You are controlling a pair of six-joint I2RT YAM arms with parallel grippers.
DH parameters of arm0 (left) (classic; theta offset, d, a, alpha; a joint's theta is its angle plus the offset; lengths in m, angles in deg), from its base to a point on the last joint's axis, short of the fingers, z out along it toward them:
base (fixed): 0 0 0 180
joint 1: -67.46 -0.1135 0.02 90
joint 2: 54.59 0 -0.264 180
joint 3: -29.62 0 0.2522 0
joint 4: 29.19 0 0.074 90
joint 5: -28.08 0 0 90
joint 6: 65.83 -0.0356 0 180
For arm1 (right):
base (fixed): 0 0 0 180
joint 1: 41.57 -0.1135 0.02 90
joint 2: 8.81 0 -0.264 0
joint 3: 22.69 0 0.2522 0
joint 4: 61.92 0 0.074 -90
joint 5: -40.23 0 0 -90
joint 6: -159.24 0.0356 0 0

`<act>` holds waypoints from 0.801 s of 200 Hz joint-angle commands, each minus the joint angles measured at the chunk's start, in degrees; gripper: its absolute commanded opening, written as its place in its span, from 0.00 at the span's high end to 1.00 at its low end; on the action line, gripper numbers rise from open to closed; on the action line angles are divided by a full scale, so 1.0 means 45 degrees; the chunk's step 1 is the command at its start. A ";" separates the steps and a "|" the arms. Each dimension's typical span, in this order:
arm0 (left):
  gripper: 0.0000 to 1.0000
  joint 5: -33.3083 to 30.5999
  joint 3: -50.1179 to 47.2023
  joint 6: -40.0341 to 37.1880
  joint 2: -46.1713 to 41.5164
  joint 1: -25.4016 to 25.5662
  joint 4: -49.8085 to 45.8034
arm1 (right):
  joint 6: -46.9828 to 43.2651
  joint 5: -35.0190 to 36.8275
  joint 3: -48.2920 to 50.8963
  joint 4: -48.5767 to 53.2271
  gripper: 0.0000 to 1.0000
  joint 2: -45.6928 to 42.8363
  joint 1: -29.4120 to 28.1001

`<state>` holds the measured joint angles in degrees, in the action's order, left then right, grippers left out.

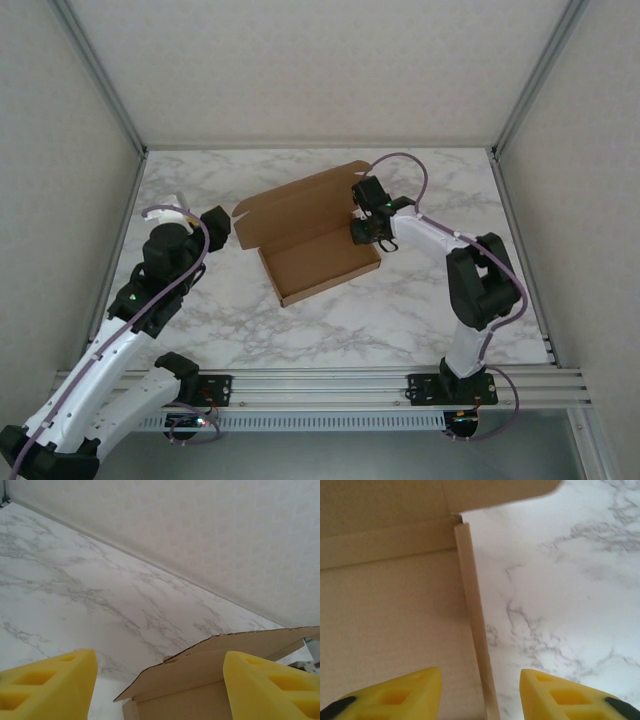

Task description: Fold the paper box

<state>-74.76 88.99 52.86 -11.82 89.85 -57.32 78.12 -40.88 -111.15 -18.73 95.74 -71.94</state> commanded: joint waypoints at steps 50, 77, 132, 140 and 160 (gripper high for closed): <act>0.32 -0.0077 -0.0193 0.0031 -0.0146 -0.0132 0.0234 | -0.0783 -0.0072 -0.0942 0.0590 0.65 0.1719 0.0246; 0.32 -0.0076 -0.0195 0.0031 -0.0176 -0.0135 0.0244 | -0.0917 0.0516 -0.0851 0.0686 0.73 0.1954 0.0197; 0.32 -0.0038 -0.0211 0.0032 -0.0146 -0.0136 0.0244 | -0.1017 0.3919 -0.0914 0.1102 0.92 0.1794 -0.0493; 0.32 -0.0037 -0.0212 0.0031 -0.0128 -0.0133 0.0242 | -0.1036 0.4317 -0.0977 0.1206 0.92 0.1808 -0.0631; 0.32 -0.0047 -0.0212 0.0051 -0.0099 -0.0132 0.0244 | -0.1131 0.4887 -0.0847 0.1201 0.90 0.1861 -0.0874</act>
<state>-74.78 88.99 52.84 -11.91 89.85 -57.32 74.32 -28.49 -114.25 -15.95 103.78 -74.50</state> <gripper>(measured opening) 0.680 0.102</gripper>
